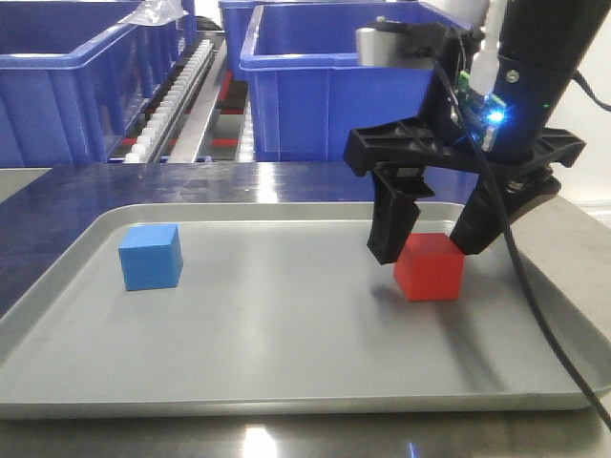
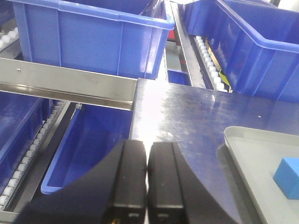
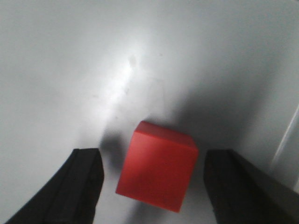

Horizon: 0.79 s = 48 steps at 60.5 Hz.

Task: Sort and place red and blue blocks on shelf
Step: 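Lower the open right gripper over the red cube, then close the right gripper on the red cube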

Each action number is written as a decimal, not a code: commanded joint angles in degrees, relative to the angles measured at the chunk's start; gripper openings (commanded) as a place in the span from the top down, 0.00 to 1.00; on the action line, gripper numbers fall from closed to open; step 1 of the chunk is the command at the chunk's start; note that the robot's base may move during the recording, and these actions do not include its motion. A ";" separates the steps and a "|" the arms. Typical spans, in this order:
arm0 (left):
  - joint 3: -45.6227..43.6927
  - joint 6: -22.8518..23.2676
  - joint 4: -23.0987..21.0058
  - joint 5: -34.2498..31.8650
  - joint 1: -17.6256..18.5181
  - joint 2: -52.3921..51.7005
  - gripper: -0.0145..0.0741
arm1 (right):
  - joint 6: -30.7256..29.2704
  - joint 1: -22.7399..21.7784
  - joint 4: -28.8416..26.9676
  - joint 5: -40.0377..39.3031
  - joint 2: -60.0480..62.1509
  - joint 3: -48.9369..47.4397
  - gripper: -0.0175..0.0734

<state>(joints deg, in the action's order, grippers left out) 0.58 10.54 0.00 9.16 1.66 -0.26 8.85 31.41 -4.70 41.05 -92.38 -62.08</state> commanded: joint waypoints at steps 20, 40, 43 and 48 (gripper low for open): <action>1.29 0.20 0.00 -5.29 -0.06 -0.82 0.68 | -0.28 0.01 1.48 -0.88 2.12 -1.97 0.19; 1.29 0.20 0.00 -5.29 -0.06 -0.82 0.68 | -0.28 0.01 1.42 -0.59 1.12 -1.97 0.19; 1.29 0.20 0.00 -5.29 -0.06 -0.82 0.68 | -0.28 0.01 1.42 -0.59 1.12 -1.97 0.19; 1.29 0.20 0.00 -5.29 -0.06 -0.82 0.68 | -0.28 0.01 1.42 -0.59 1.12 -1.97 0.21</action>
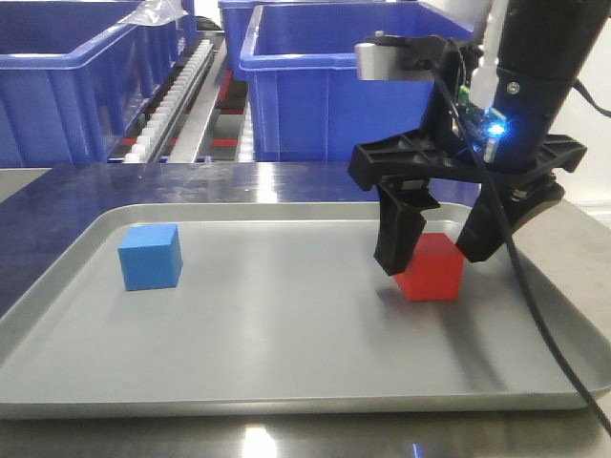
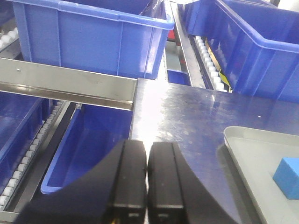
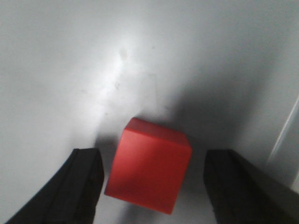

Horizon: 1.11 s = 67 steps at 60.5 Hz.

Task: Sort and place red and blue blocks on shelf
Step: 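Close the right gripper on the red cube, then lift the red cube up off the tray with the right gripper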

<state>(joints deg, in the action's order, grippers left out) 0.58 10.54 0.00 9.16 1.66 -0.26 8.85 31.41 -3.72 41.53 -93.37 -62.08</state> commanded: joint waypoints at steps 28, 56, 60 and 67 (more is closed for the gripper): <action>1.29 0.20 0.00 -5.29 -0.06 -0.82 0.68 | -0.28 0.27 0.44 -0.99 3.34 -3.22 0.62; 1.29 0.20 0.00 -5.29 -0.06 -0.82 0.68 | -0.28 -3.64 0.44 -10.80 19.01 -2.65 0.75; 1.29 0.20 0.00 -5.29 -0.06 -0.82 0.68 | -0.28 -5.52 0.44 -12.20 22.33 -1.14 0.75; 1.29 0.20 0.00 -5.29 -0.06 -0.82 0.68 | -0.28 -9.30 0.49 -14.55 28.04 2.41 0.75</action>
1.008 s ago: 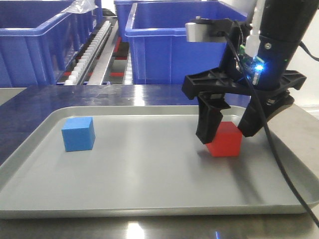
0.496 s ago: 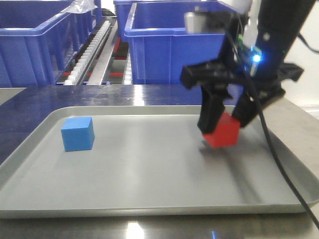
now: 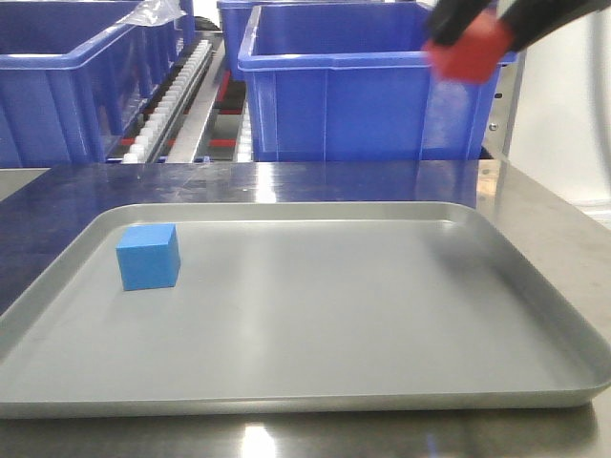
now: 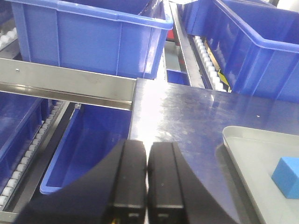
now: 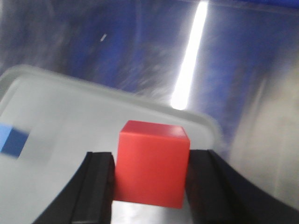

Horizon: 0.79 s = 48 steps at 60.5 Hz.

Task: Sort and place red and blue blocks on shelf
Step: 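Lift the red cube up off the tray with the right gripper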

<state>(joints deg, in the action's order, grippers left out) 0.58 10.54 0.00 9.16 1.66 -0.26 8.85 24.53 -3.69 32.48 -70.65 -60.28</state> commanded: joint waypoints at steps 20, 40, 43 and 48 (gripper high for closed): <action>1.29 0.20 0.00 -5.29 -0.06 -0.82 0.68 | -0.28 -13.20 0.46 -8.97 22.53 15.84 0.75; 1.29 0.20 0.00 -5.29 -0.06 -0.82 0.68 | -0.28 -16.61 0.59 -10.67 34.41 27.25 0.75; 1.29 0.20 0.00 -5.29 -0.06 -0.82 0.68 | -0.28 -16.61 0.59 -11.18 35.26 28.12 0.75; 1.29 0.20 0.00 -5.29 -0.06 -0.82 0.68 | -0.28 -16.61 0.59 -11.66 36.00 28.95 0.75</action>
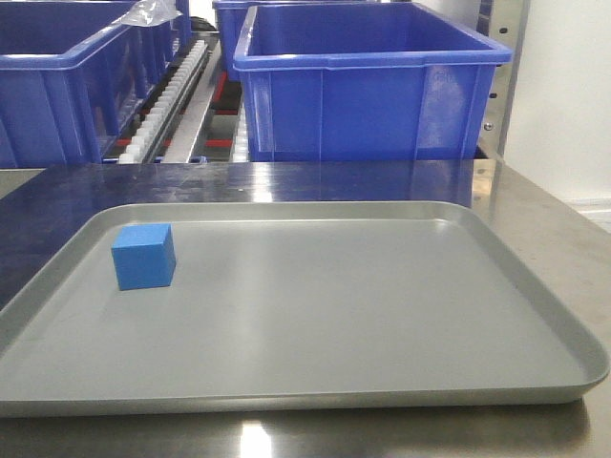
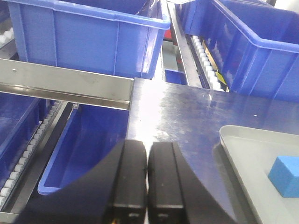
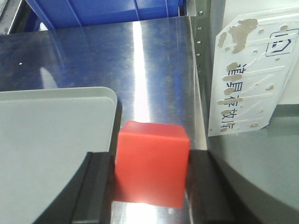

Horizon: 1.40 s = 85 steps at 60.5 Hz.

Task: Sort and place red and blue blocks on shelf
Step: 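Lift the red cube up off the tray with the right gripper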

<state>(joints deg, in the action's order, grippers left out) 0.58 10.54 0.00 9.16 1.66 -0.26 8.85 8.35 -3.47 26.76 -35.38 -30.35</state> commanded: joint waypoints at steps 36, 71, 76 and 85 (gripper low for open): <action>1.29 0.20 0.00 -5.29 -0.06 -0.82 0.68 | -0.28 -0.43 0.36 -6.66 0.73 -0.90 0.75; 1.29 0.20 0.00 -5.29 -0.06 -0.82 0.68 | -0.28 -0.43 0.36 -6.66 0.73 -0.90 0.75; 1.29 0.20 0.00 -5.29 -0.06 -0.82 0.68 | -0.28 -0.43 0.36 -6.66 0.73 -0.90 0.75; -0.84 0.20 0.72 -3.38 -0.06 0.83 0.68 | -0.28 -0.43 0.36 -6.66 0.73 -0.90 0.75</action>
<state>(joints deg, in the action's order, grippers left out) 0.58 10.54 0.00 9.16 1.66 -0.26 8.85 8.35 -3.47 25.07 -34.72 -29.67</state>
